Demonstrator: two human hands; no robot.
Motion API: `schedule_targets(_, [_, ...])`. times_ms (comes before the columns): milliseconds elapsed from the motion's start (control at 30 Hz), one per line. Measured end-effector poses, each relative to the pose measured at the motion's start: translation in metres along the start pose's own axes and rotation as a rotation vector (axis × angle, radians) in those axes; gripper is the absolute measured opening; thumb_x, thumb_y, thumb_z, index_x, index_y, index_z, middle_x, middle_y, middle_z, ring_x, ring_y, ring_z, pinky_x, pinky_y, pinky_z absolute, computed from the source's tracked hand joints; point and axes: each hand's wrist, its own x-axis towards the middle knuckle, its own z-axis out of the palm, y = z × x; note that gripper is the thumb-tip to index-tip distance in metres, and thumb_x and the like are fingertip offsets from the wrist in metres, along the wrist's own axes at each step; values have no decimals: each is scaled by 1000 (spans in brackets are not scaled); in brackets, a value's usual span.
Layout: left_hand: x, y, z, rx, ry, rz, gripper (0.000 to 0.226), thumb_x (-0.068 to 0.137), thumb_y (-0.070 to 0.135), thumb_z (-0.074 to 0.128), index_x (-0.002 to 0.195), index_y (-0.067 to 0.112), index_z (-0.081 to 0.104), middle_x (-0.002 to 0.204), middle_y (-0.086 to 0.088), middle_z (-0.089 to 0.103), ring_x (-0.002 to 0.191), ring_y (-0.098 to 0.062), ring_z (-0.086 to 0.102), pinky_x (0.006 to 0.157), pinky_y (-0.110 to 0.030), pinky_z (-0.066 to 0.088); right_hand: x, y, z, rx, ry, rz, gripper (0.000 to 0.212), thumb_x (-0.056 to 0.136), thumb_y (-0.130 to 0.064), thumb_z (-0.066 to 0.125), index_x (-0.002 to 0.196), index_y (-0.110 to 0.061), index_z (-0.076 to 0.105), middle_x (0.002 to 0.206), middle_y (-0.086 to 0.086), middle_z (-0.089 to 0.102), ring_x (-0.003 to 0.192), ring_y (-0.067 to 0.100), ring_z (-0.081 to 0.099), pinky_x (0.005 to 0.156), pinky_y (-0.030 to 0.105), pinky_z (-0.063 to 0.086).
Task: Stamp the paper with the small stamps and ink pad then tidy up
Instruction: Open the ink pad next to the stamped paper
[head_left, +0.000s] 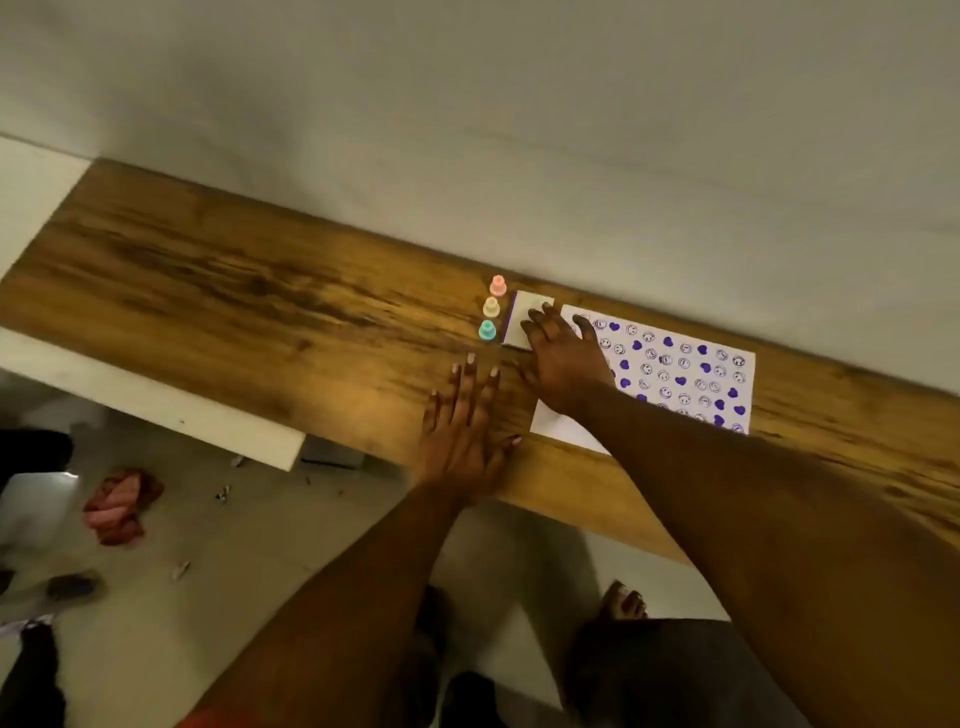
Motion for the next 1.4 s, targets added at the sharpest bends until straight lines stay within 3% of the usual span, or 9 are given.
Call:
schedule_targets(133, [-14,-17,28,-35,53,-60,94,100,73,39,168,23,-3,175,-3,-10,161,-24,-2,129,-49,8,-4,-7,30,0,103,18,65,107,-55,28,158,-16,33,167,8,27,153,27,27,123,52,20])
schedule_targets(267, [-25,-17,33,-5,80,-116,93,99,76,33,167,16,13,175,-7,8,160,-26,9,128,-50,14,-21,-21,39,53,149,-7,58,107,-45,34,157,-16,34,166,8,29,153,28,28,121,50,25])
schedule_targets(433, [-40,-15,23,3,-8,-161,94,98,80,28,166,17,16,174,-6,11,160,-24,9,129,-46,12,-44,-43,40,74,82,-12,54,108,-36,36,159,-19,32,167,7,26,154,28,24,121,50,26])
schedule_targets(633, [-50,-33,11,-52,-42,-143,95,96,76,43,165,15,21,173,-6,20,159,-22,13,129,-43,16,-64,-75,41,29,-4,3,57,106,-19,41,161,-21,27,169,8,19,156,32,16,119,47,34])
schedule_targets(833, [-43,-30,5,-166,8,-205,96,88,52,73,163,15,25,168,-8,32,155,-24,27,124,-41,30,-78,-119,54,-14,-25,74,90,89,-36,76,161,-19,24,166,11,24,152,32,25,113,45,41])
schedule_targets(933, [-40,-33,2,-137,19,-190,90,90,42,76,161,14,30,167,-9,34,156,-24,27,123,-41,33,-84,-133,61,-34,5,74,88,90,-33,76,161,-16,25,164,12,28,150,32,29,112,45,42])
schedule_targets(1167, [-41,-47,-2,-185,24,-168,73,94,37,71,156,13,40,166,-10,35,157,-26,25,124,-42,29,-94,-143,67,-61,68,32,71,97,-33,66,157,-13,33,154,15,41,140,33,40,109,45,45])
schedule_targets(1300, [-39,-61,-3,-156,-1,-131,80,83,52,75,151,22,48,168,-8,30,159,-28,15,127,-47,15,-87,-113,56,-45,67,-144,58,95,-50,61,146,-22,53,142,12,54,131,32,49,102,43,47])
schedule_targets(1400, [-37,-70,0,-156,-39,-106,80,78,55,76,150,30,49,173,-6,19,161,-29,2,128,-51,3,-82,-78,48,23,54,-237,52,95,-46,64,144,-31,54,156,5,43,142,28,39,110,46,40])
